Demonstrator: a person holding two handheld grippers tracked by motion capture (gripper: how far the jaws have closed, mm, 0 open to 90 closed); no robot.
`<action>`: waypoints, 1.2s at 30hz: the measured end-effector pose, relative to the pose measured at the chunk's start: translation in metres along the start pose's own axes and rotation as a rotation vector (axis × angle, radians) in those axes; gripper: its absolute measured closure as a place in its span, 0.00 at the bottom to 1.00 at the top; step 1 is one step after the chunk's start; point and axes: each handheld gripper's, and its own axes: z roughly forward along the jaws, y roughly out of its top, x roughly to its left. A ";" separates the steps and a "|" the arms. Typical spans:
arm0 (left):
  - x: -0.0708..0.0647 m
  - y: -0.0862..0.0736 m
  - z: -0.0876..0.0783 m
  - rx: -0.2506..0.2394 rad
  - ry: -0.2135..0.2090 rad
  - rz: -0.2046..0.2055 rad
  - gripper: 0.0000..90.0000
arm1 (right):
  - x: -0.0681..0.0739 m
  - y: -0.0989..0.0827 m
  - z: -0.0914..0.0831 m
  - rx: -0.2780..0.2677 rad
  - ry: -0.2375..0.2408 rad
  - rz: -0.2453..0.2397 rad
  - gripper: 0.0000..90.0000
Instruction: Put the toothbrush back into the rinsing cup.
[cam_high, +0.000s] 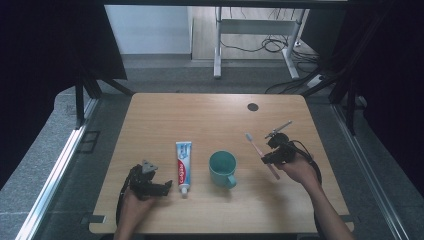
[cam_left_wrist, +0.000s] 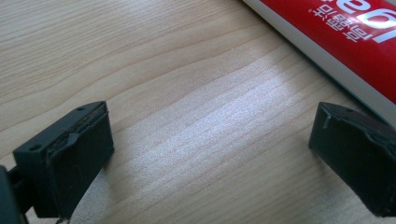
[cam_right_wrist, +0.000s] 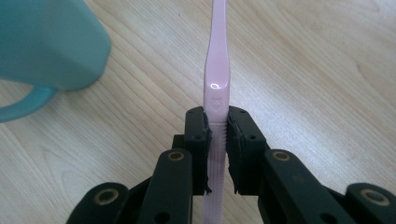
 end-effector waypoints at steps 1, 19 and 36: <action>0.000 0.000 0.000 0.000 0.000 0.000 0.00 | 0.001 -0.001 -0.002 -0.013 -0.001 -0.001 0.87; 0.000 0.000 0.000 0.000 0.000 0.000 0.00 | 0.008 -0.022 -0.019 -0.255 0.014 -0.029 0.87; 0.000 0.000 0.000 -0.002 0.001 0.002 0.00 | 0.018 -0.029 -0.031 -0.398 0.048 -0.044 0.87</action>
